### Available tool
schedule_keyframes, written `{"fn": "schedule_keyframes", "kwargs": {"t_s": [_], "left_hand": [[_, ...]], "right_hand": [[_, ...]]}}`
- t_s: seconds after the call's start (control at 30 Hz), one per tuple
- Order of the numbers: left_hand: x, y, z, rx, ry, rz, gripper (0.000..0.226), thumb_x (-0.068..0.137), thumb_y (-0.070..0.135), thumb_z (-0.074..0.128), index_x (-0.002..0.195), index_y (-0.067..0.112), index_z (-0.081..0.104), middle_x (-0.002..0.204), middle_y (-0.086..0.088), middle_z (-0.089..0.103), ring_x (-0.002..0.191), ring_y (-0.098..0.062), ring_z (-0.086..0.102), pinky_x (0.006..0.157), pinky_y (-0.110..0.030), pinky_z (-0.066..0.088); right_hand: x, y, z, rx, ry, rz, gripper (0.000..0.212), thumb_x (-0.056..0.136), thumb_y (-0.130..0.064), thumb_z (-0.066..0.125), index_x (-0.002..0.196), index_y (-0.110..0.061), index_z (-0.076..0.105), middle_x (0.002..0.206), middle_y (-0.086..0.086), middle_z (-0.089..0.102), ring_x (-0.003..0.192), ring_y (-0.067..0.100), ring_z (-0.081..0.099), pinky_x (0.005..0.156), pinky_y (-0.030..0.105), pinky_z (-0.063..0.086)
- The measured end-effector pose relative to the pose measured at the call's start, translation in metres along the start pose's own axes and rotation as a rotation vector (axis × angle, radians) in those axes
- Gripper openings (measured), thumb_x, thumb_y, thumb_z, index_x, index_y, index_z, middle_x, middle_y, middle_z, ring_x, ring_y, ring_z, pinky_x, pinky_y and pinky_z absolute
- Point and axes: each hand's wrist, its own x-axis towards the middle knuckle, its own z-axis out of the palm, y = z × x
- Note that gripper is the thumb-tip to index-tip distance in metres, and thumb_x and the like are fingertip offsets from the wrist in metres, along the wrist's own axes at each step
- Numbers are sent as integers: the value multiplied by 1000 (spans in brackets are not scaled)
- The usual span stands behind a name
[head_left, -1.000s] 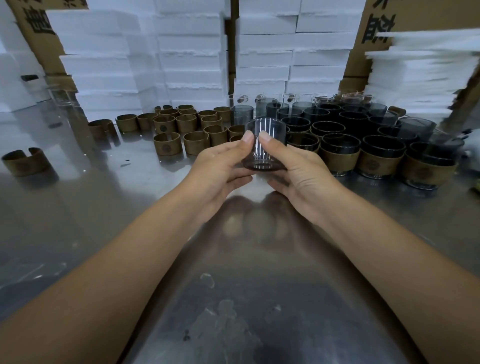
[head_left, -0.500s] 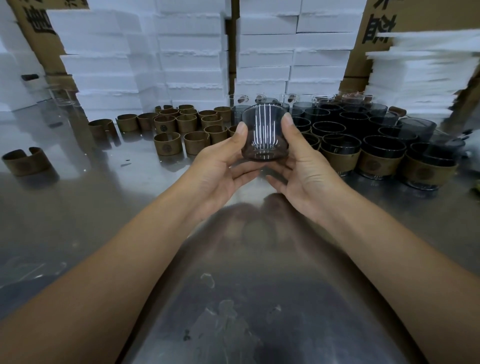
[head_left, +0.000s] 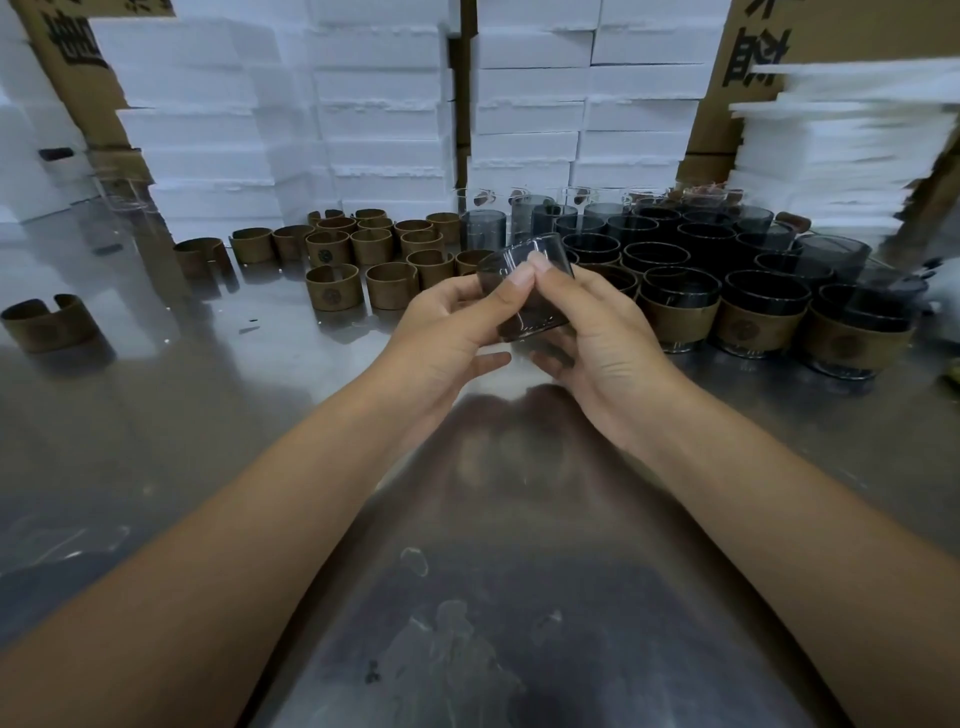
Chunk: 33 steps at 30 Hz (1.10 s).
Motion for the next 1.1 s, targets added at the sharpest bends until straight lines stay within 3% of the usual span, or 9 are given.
{"fn": "schedule_keyframes", "kwargs": {"t_s": [0.1, 0.23, 0.33, 0.53, 0.63, 0.83, 0.9, 1.0, 1.1], "left_hand": [[1, -1, -2, -16, 27, 17, 44, 62, 47, 71, 97, 21, 66, 90, 6, 74, 88, -8, 68, 81, -29, 50], [1, 0, -4, -77, -31, -10, 41, 67, 44, 67, 99, 18, 68, 89, 5, 74, 84, -9, 69, 83, -26, 50], [1, 2, -5, -122, -79, -32, 48, 69, 47, 61, 105, 15, 67, 94, 2, 74, 84, -9, 69, 78, -21, 53], [1, 4, -6, -228, -120, -51, 40, 71, 45, 59, 98, 17, 68, 95, -2, 74, 88, -15, 69, 79, -22, 55], [1, 4, -6, -234, -125, -51, 40, 70, 45, 59, 96, 17, 69, 94, -2, 74, 88, -15, 70, 80, -23, 55], [0, 5, -5, -240, -137, -53, 45, 73, 46, 59, 106, 17, 64, 93, -4, 74, 84, -16, 71, 72, -25, 57], [0, 6, -4, -255, -138, -70, 45, 73, 47, 59, 107, 18, 62, 90, -4, 74, 82, -16, 72, 69, -25, 57], [0, 5, -3, -187, -112, -95, 54, 79, 51, 56, 119, 15, 59, 97, -9, 74, 87, -20, 72, 71, -27, 57], [-1, 3, -1, -27, -108, -106, 53, 83, 59, 47, 115, 19, 61, 98, -9, 74, 87, -19, 72, 75, -28, 56]], "right_hand": [[-1, 0, 1, 0, -6, -4, 21, 78, -40, 73, 94, -27, 66, 80, -10, 69, 83, 8, 64, 86, 31, 46], [-1, -2, -1, 39, -2, -7, 46, 60, -48, 74, 99, -26, 65, 86, -7, 71, 84, 10, 67, 88, 32, 46], [0, -4, -4, 97, -16, 35, 52, 65, -51, 69, 109, -23, 65, 103, -2, 74, 96, 13, 69, 88, 30, 47], [1, -7, -6, 210, -21, 81, 31, 71, -49, 66, 94, -27, 68, 113, 2, 71, 94, 11, 68, 96, 32, 45], [1, -7, -6, 212, -23, 85, 24, 78, -46, 64, 92, -27, 68, 107, 0, 72, 92, 12, 66, 96, 32, 45], [1, -7, -2, 137, -44, 37, 35, 93, -46, 50, 120, -29, 63, 118, -1, 69, 104, 12, 66, 97, 32, 44], [0, -7, -1, 139, -58, 36, 31, 94, -48, 47, 114, -31, 64, 116, -2, 70, 110, 13, 64, 99, 34, 44], [0, -7, 1, 133, -26, 52, 26, 93, -48, 50, 101, -30, 67, 108, -1, 73, 105, 15, 67, 93, 33, 50], [2, -5, 0, 97, 53, 87, 28, 92, -50, 53, 95, -27, 68, 98, -1, 75, 96, 14, 69, 79, 30, 53]]}}
